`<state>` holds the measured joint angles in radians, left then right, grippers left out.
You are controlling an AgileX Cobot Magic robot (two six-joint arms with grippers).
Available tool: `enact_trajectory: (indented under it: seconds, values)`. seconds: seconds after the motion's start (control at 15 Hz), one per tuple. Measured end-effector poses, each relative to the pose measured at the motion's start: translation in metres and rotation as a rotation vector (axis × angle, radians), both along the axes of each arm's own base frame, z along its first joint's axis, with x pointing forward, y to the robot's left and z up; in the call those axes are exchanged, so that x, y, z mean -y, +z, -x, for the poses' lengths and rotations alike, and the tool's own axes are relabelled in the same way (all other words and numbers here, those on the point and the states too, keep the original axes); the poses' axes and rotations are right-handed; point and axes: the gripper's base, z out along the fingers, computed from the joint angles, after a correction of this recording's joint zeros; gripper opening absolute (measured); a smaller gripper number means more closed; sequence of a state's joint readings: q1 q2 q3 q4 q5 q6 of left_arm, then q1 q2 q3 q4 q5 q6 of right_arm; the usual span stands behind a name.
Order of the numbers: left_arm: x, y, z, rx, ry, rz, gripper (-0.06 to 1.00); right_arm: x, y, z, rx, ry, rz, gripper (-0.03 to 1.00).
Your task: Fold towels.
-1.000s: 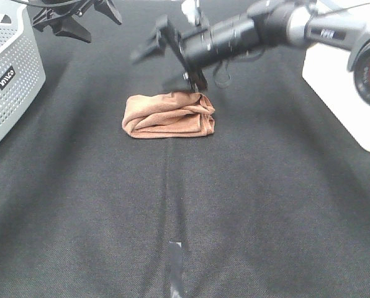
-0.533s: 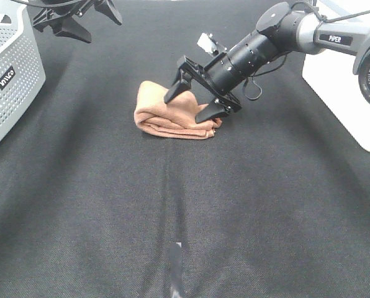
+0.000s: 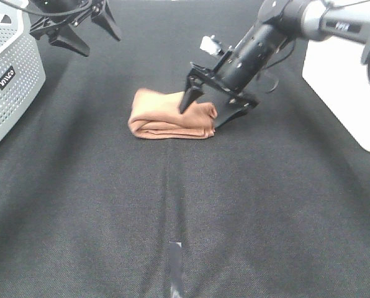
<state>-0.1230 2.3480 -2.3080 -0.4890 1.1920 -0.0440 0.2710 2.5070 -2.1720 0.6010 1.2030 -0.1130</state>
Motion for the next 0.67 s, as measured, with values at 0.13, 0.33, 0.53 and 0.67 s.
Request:
enact_trajectory:
  seconds: [0.13, 0.33, 0.53, 0.67]
  values:
    - [-0.005, 0.020, 0.007, 0.043, -0.018, -0.061, 0.71, 0.009, 0.018, 0.000, 0.044, -0.016, 0.086, 0.83]
    - [-0.018, 0.071, 0.028, 0.162, -0.003, -0.174, 0.71, 0.017, 0.052, 0.003, 0.118, -0.035, 0.137, 0.83]
    - [-0.025, 0.096, 0.056, 0.179, -0.010, -0.223, 0.71, 0.025, 0.089, 0.013, 0.187, -0.050, 0.180, 0.83]
    - [-0.034, 0.100, 0.085, 0.143, -0.013, -0.301, 0.71, 0.033, 0.114, 0.029, 0.225, -0.047, 0.220, 0.83]
